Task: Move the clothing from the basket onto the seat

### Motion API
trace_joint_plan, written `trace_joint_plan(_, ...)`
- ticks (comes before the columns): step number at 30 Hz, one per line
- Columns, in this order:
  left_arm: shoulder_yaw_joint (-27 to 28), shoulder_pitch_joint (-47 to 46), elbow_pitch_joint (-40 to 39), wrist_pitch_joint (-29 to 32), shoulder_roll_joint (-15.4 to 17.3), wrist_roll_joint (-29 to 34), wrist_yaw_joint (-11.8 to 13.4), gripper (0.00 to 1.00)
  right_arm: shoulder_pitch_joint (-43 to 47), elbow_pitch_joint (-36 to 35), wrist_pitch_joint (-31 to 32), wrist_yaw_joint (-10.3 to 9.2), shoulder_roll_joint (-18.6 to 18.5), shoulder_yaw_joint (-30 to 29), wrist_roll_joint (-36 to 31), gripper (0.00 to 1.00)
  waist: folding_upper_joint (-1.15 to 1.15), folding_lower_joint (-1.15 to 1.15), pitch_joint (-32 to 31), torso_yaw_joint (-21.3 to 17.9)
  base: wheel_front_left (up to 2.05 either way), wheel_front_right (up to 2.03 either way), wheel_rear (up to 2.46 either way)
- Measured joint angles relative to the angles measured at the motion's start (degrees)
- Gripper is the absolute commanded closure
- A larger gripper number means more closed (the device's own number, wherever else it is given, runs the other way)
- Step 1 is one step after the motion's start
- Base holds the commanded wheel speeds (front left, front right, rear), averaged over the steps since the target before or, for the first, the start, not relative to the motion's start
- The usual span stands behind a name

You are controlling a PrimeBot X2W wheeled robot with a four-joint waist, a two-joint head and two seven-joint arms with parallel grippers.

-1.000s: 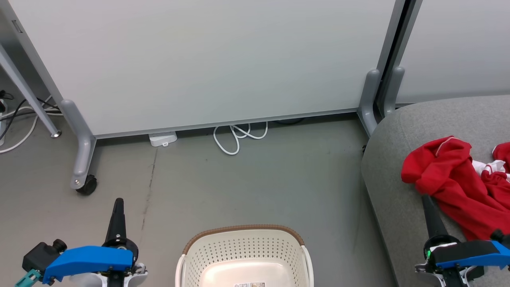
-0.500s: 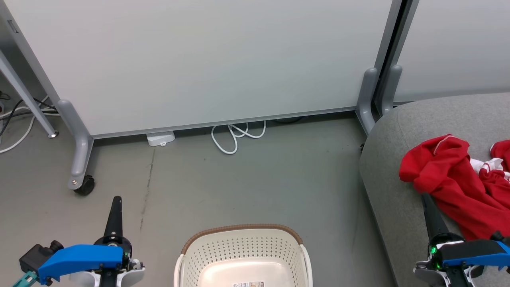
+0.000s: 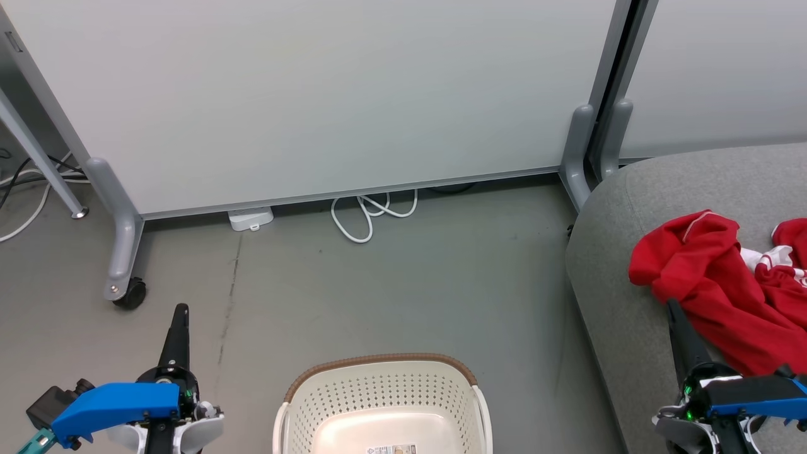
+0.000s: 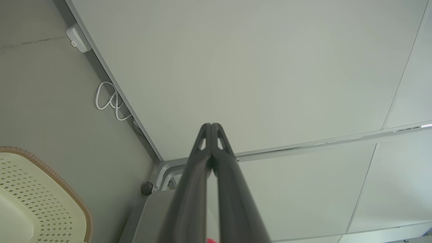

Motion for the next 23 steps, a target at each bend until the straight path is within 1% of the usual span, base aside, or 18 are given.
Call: trace_joint_plan(23,1.4,-0.9,-0.2,2.5,0.0,-9.9,-0.1,1.0,-0.6,-0.6,2.4,0.0,0.3,-0.4,9.8,1.0,0.0,0.0,0.3,-0.6,0.0,0.0,0.0)
